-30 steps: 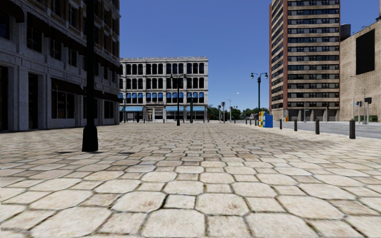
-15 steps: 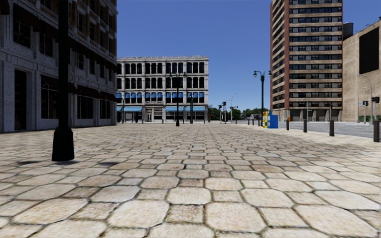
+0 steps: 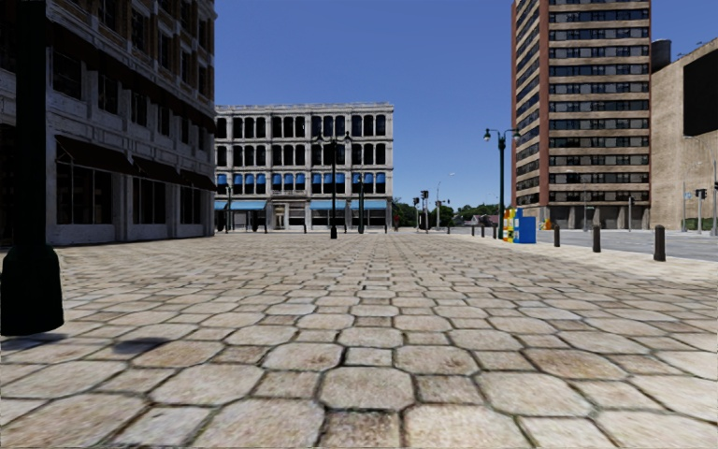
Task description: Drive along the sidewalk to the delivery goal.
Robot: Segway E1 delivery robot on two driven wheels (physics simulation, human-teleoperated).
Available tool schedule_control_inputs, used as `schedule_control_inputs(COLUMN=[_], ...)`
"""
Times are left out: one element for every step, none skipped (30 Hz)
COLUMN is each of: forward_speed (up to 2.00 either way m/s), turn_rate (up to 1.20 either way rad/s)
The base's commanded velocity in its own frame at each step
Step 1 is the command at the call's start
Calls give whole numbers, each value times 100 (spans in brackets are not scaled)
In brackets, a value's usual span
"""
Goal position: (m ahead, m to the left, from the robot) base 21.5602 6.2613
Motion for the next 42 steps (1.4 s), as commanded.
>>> schedule_control_inputs(forward_speed=[200, 200, 200, 200, 200, 200, 200, 200, 200, 200, 200, 200, 200, 200, 200, 200, 200, 200, 200, 200, 200, 200, 200, 200, 200, 200, 200, 200, 200, 200, 200, 200, 200, 200, 200, 200, 200, 200, 200, 200, 200, 200], turn_rate=[0, 0, 0, 0, 0, 0, 0, 0, 0, 0, 0, 0, 0, 0, 0, 10, 10, 16, 18, 18, 18, 18, 19, 20, 20, 21, 24, 28, 30, 32, 32, 32, 32, 34, 35, 36, 36, 36, 36, 36, 36, 36])
